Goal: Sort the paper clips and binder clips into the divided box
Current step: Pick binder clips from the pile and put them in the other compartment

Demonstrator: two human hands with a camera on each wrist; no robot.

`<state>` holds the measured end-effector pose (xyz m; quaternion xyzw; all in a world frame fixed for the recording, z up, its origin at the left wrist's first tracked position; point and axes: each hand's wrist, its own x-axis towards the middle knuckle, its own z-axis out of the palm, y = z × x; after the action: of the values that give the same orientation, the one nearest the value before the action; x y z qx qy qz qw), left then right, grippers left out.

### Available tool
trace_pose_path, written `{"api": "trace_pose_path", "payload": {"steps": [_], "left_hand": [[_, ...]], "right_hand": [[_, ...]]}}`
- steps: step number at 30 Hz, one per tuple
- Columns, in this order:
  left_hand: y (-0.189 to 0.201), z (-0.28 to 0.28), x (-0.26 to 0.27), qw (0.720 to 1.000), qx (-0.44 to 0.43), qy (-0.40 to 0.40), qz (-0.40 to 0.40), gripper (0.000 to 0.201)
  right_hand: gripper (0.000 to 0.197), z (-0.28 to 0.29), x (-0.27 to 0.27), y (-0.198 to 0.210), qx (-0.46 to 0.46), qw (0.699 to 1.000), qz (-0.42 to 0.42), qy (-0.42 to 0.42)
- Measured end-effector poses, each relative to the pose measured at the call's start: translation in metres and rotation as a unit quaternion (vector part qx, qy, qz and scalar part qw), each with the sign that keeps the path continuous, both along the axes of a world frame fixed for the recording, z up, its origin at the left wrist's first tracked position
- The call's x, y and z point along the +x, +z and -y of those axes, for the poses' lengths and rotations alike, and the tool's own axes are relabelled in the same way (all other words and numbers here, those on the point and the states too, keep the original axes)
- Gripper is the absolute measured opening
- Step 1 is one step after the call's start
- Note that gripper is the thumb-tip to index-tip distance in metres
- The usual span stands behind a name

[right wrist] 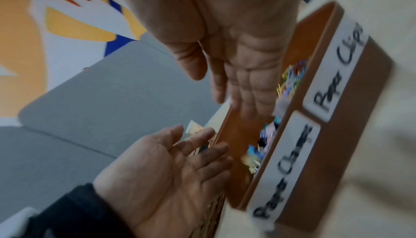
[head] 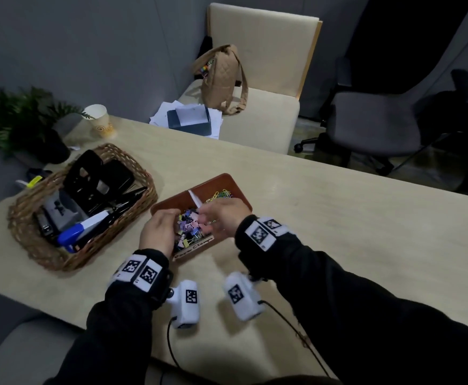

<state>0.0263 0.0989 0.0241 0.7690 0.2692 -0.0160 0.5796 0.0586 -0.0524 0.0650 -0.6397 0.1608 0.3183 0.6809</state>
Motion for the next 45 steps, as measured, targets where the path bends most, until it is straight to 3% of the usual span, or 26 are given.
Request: {"api": "trace_pose_path", "payload": {"steps": [2, 4, 8, 13, 15, 18, 21, 23, 30, 33, 35, 37, 39, 41, 45], "left_hand": [[0.001, 0.016, -0.009, 0.995, 0.078, -0.056, 0.030, 0.015], [-0.006, 0.034, -0.016, 0.985, 0.124, -0.108, 0.045, 0.017], [-0.014, 0.083, -0.028, 0.972, 0.109, -0.209, 0.015, 0.014], [-0.019, 0.145, -0.040, 0.925, 0.140, -0.353, 0.007, 0.011], [-0.022, 0.165, -0.046, 0.895, 0.160, -0.416, -0.010, 0.008], [-0.029, 0.190, -0.057, 0.817, 0.214, -0.535, -0.018, 0.011], [-0.042, 0.207, -0.069, 0.749, 0.253, -0.612, -0.035, 0.018], [-0.050, 0.215, -0.076, 0.721, 0.263, -0.640, -0.044, 0.020], [-0.060, 0.245, -0.077, 0.689, 0.287, -0.665, -0.006, 0.028], [-0.064, 0.261, -0.074, 0.665, 0.289, -0.689, 0.011, 0.035], [-0.068, 0.273, -0.074, 0.629, 0.296, -0.718, 0.032, 0.051], [-0.068, 0.283, -0.073, 0.574, 0.313, -0.756, 0.037, 0.067], [-0.065, 0.290, -0.070, 0.531, 0.342, -0.774, 0.039, 0.066], [-0.064, 0.293, -0.066, 0.520, 0.367, -0.770, 0.050, 0.051], [-0.069, 0.287, -0.059, 0.545, 0.377, -0.747, 0.053, 0.035]], "right_hand": [[0.017, 0.030, -0.014, 0.000, -0.042, 0.997, 0.062, 0.014], [0.023, 0.064, -0.026, -0.010, -0.108, 0.989, 0.098, 0.024], [0.025, 0.137, -0.052, -0.031, -0.235, 0.967, 0.096, 0.019], [0.025, 0.207, -0.077, -0.060, -0.405, 0.910, 0.076, 0.041], [0.020, 0.226, -0.082, -0.067, -0.463, 0.881, 0.066, 0.071], [0.019, 0.245, -0.088, -0.075, -0.537, 0.832, 0.050, 0.126], [0.029, 0.252, -0.094, -0.083, -0.552, 0.818, 0.027, 0.159], [0.029, 0.254, -0.097, -0.086, -0.549, 0.819, 0.024, 0.164], [0.015, 0.264, -0.096, -0.092, -0.535, 0.822, 0.060, 0.186], [0.029, 0.278, -0.099, -0.096, -0.542, 0.818, 0.068, 0.180], [0.046, 0.288, -0.104, -0.102, -0.530, 0.824, 0.089, 0.177], [0.051, 0.295, -0.111, -0.109, -0.507, 0.827, 0.140, 0.199], [0.056, 0.301, -0.115, -0.111, -0.495, 0.816, 0.159, 0.254], [0.063, 0.306, -0.115, -0.108, -0.495, 0.808, 0.147, 0.285], [0.065, 0.309, -0.111, -0.101, -0.526, 0.796, 0.099, 0.285]]}}
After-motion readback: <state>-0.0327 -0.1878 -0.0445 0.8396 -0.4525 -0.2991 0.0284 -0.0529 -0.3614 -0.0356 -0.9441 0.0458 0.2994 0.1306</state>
